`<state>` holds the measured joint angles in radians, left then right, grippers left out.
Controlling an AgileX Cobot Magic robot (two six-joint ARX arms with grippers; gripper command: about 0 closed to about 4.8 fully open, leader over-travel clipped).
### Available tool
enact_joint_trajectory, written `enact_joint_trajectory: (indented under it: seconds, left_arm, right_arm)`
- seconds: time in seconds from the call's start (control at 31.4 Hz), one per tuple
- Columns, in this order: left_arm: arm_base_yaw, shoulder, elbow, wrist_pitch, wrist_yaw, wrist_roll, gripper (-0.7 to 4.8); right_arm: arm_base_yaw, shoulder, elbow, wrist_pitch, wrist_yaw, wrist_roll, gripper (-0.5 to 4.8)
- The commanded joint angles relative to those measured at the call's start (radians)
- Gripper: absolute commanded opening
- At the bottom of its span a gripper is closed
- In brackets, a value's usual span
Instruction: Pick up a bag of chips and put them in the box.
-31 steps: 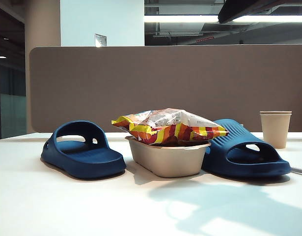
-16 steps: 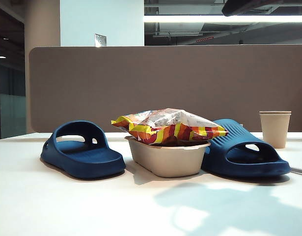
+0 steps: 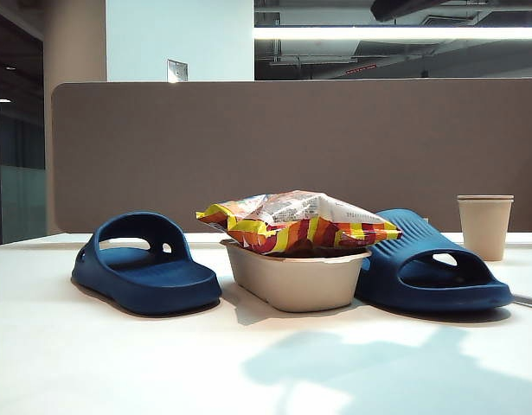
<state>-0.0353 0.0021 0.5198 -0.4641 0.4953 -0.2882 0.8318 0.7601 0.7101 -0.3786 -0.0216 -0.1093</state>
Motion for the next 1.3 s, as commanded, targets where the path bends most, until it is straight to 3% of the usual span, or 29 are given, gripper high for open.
enact_joint_trajectory:
  seconds: [0.03, 0.19, 0.48, 0.7, 0.89, 0.99, 1.3]
  left_arm:
    - [-0.009, 0.001, -0.04, 0.016, -0.035, 0.003, 1.72]
    - [-0.01, 0.001, -0.132, 0.08, -0.041, 0.002, 1.15]
    - [-0.009, 0.001, -0.299, 0.154, -0.05, -0.062, 1.15]
    - [-0.009, 0.001, -0.355, 0.191, -0.08, -0.059, 1.15]
    - [-0.01, 0.001, -0.37, 0.194, -0.135, 0.002, 1.09]
    - [-0.01, 0.001, -0.39, 0.194, -0.135, 0.032, 0.73]
    - [-0.01, 0.001, -0.469, 0.22, -0.134, 0.095, 0.69]
  right_arm:
    - [-0.001, -0.003, -0.025, 0.03, 0.004, 0.006, -0.05]
    - [-0.001, -0.003, -0.082, 0.102, 0.003, 0.01, -0.05]
    - [-0.002, -0.001, -0.137, 0.219, 0.003, 0.009, -0.05]
    - [-0.002, 0.001, -0.184, 0.256, 0.003, 0.009, -0.05]
    - [-0.002, 0.009, -0.195, 0.257, 0.004, 0.009, -0.05]
    - [-0.002, 0.011, -0.195, 0.264, 0.004, 0.009, -0.05]
    - [-0.002, 0.021, -0.195, 0.272, 0.004, 0.009, -0.05]
